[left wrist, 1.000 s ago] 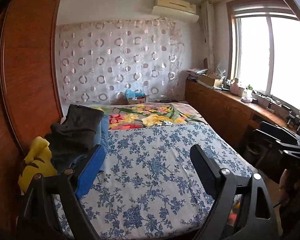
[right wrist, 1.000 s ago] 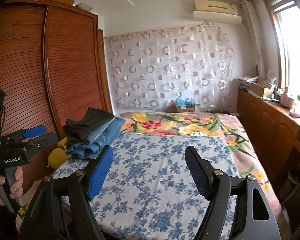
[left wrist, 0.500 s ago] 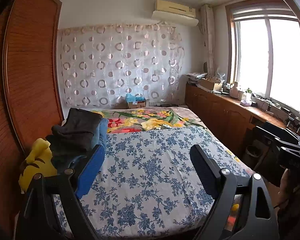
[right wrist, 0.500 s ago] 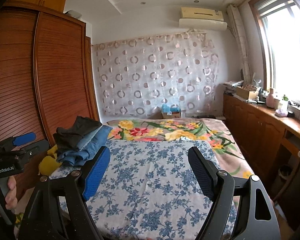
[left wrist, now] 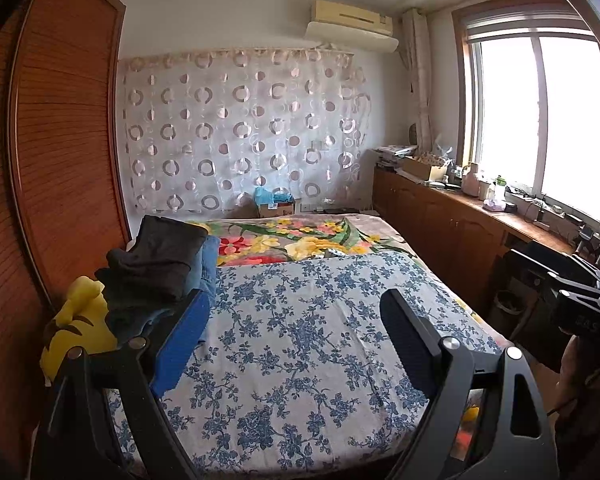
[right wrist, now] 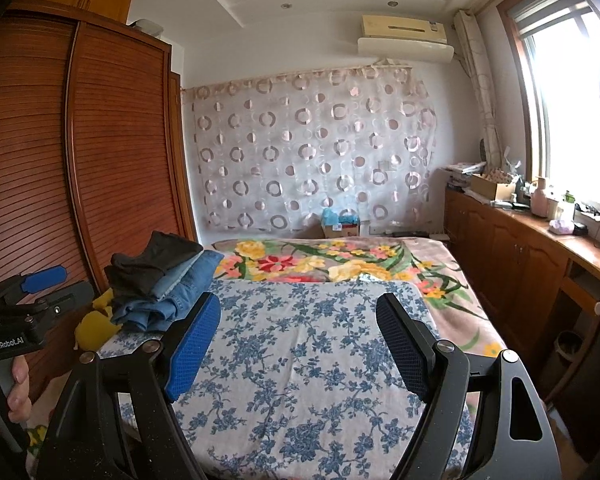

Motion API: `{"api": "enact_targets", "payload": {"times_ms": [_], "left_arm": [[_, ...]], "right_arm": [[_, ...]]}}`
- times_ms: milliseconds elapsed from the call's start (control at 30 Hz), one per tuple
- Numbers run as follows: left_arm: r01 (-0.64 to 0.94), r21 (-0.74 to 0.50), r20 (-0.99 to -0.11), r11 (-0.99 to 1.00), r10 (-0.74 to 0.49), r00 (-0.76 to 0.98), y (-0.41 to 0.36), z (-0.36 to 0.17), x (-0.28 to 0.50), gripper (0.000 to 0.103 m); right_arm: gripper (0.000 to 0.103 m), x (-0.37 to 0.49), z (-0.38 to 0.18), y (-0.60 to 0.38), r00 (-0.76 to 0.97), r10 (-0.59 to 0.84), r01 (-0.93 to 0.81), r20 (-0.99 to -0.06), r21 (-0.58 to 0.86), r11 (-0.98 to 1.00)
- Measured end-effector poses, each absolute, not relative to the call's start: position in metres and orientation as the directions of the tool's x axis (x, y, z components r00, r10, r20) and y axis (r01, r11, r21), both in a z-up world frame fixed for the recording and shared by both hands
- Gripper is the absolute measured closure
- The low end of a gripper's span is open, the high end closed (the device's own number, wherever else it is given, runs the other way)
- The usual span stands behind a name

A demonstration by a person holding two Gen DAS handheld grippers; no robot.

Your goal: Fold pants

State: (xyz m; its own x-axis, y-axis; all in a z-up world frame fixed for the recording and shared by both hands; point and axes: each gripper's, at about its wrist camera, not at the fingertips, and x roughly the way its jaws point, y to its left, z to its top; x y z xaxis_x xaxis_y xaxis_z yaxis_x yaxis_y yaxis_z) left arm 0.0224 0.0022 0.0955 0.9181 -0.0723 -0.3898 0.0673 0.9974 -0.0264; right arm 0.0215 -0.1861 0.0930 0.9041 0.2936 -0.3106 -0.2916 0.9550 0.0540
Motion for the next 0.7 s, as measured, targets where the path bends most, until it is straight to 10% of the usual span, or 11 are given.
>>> {"api": "enact_targets", "payload": {"times_ms": [700], "left_arm": [[0.066, -0.028, -0.388, 0.997, -0.072, 0.919, 0.0025, 0.0938, 0.0221, 0.015]], "right_arm": [[0.021, 0.0207, 0.0933, -0.1947, 0.904, 0.298, -0.296, -0.306, 0.055, 0.954]]}}
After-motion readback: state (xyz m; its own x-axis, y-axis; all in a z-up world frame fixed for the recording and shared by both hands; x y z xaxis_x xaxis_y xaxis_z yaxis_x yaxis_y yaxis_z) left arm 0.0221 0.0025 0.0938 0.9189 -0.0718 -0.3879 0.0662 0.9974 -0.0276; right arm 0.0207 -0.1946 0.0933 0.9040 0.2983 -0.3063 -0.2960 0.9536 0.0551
